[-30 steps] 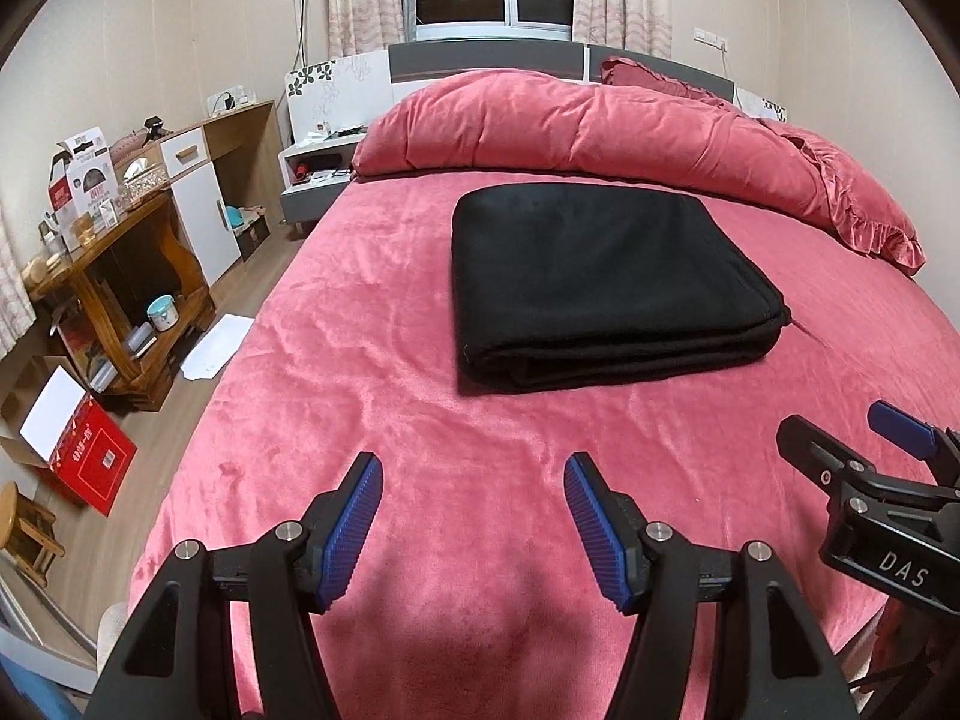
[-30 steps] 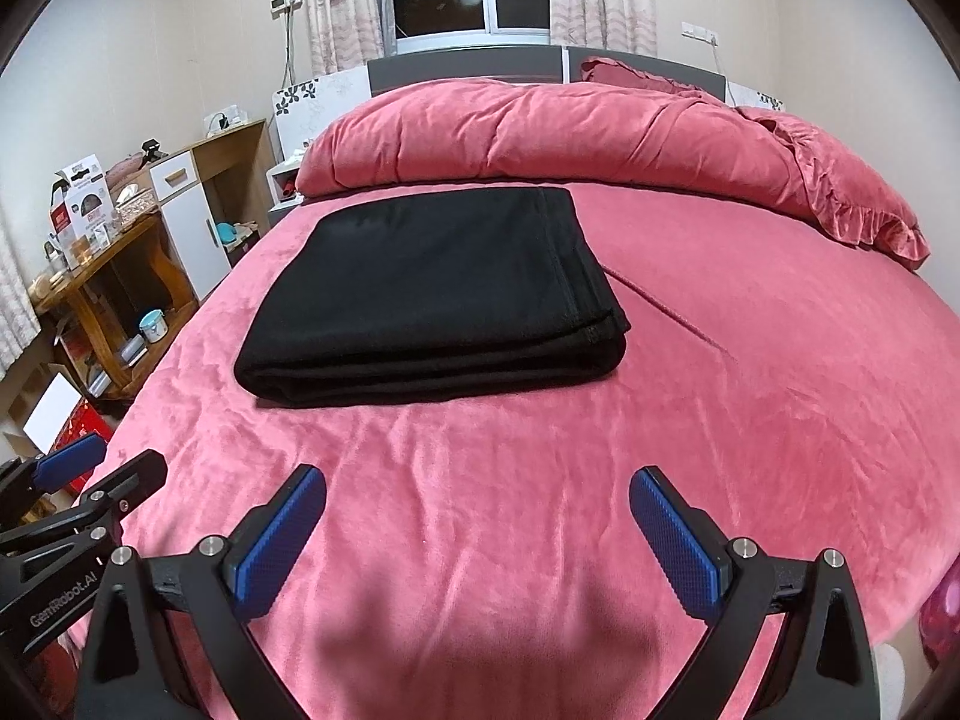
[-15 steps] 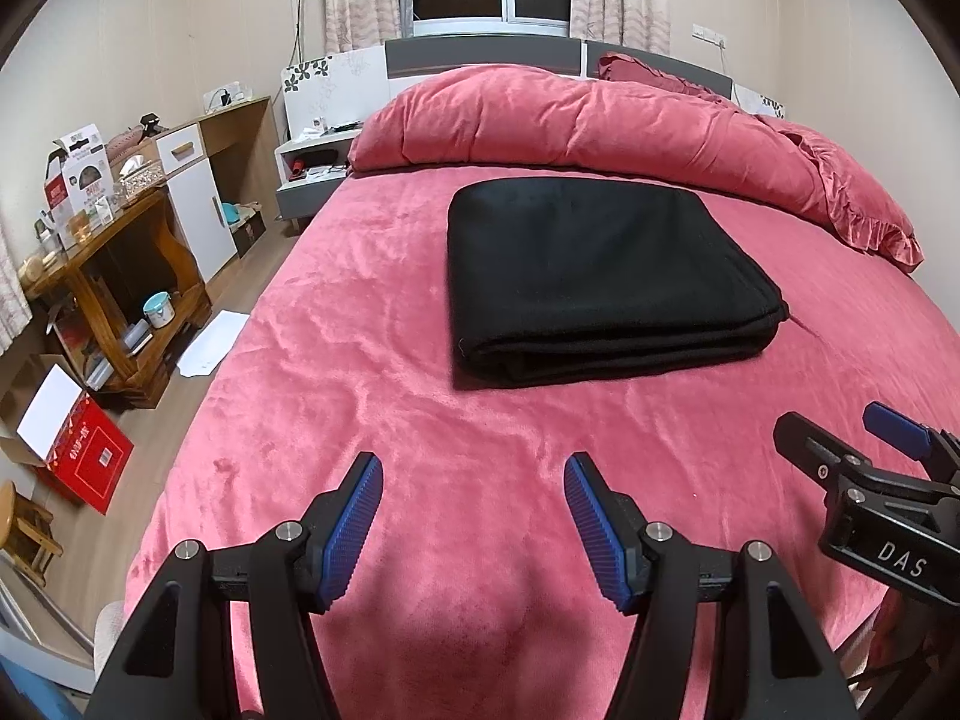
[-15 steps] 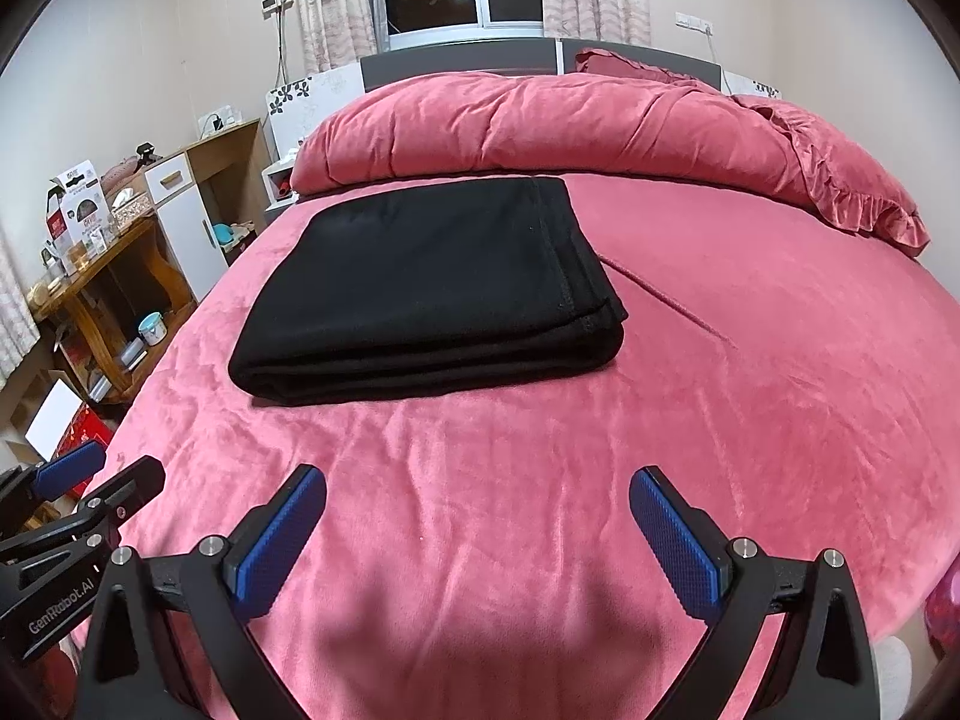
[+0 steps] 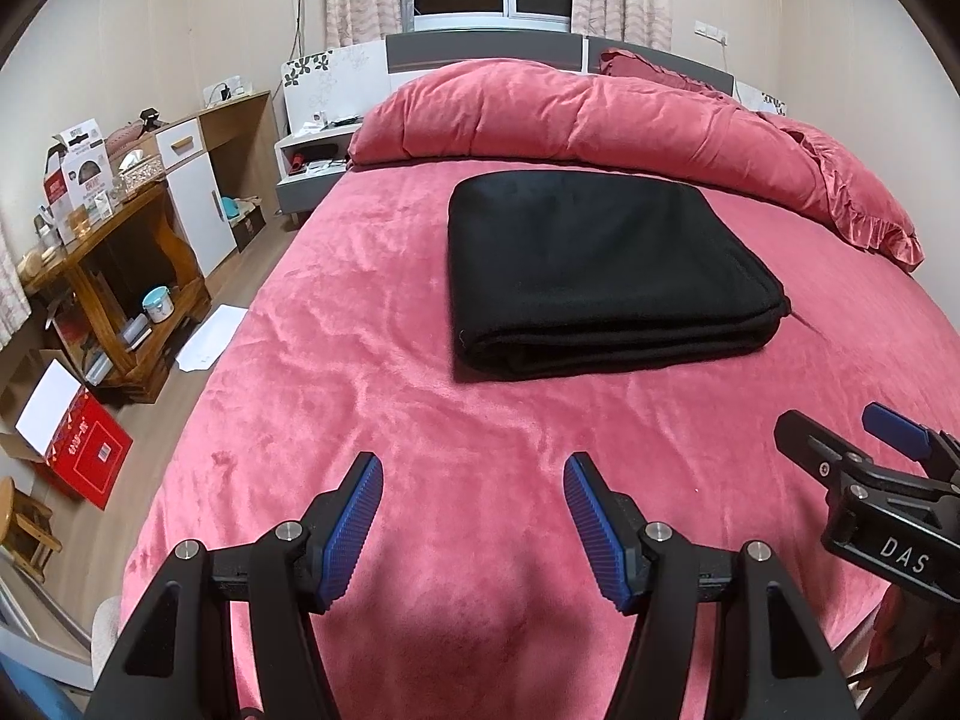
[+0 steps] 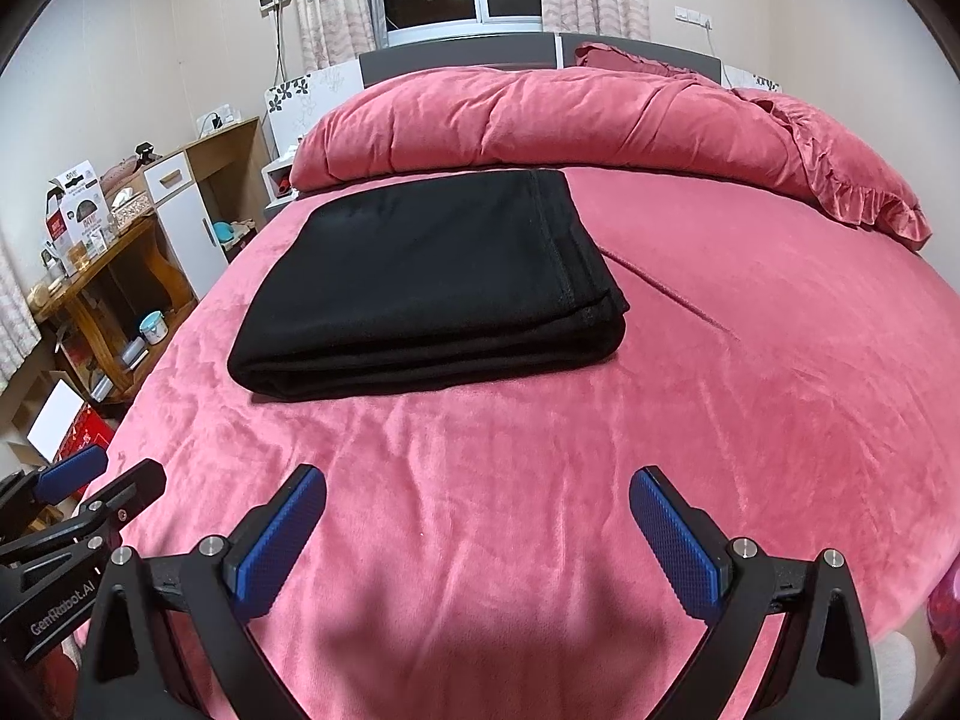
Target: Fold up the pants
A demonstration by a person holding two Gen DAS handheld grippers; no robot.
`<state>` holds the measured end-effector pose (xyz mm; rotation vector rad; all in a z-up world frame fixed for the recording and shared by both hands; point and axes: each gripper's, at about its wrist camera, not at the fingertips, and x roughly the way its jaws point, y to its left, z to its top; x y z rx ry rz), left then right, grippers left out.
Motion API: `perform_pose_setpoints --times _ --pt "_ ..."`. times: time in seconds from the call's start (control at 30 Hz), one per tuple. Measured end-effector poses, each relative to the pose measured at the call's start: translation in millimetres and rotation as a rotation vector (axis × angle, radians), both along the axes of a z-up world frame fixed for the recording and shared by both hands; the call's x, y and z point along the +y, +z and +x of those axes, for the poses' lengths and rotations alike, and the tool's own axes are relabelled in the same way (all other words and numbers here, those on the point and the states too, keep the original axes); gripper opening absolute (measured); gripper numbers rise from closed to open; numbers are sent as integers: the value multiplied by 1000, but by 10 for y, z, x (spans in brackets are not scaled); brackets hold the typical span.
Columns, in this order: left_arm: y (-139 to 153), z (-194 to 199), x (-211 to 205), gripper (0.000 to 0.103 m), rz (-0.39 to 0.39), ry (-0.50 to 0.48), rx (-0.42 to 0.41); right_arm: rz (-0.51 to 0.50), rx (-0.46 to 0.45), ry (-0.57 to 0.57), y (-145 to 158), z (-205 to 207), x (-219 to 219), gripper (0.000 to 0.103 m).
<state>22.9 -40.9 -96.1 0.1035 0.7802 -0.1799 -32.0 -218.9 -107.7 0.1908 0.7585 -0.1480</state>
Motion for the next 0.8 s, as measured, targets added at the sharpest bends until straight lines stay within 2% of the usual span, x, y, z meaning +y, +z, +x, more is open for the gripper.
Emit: perform_pose_setpoints --times 0.8 --pt "-57 41 23 64 5 0 23 19 28 0 -66 22 -9 102"
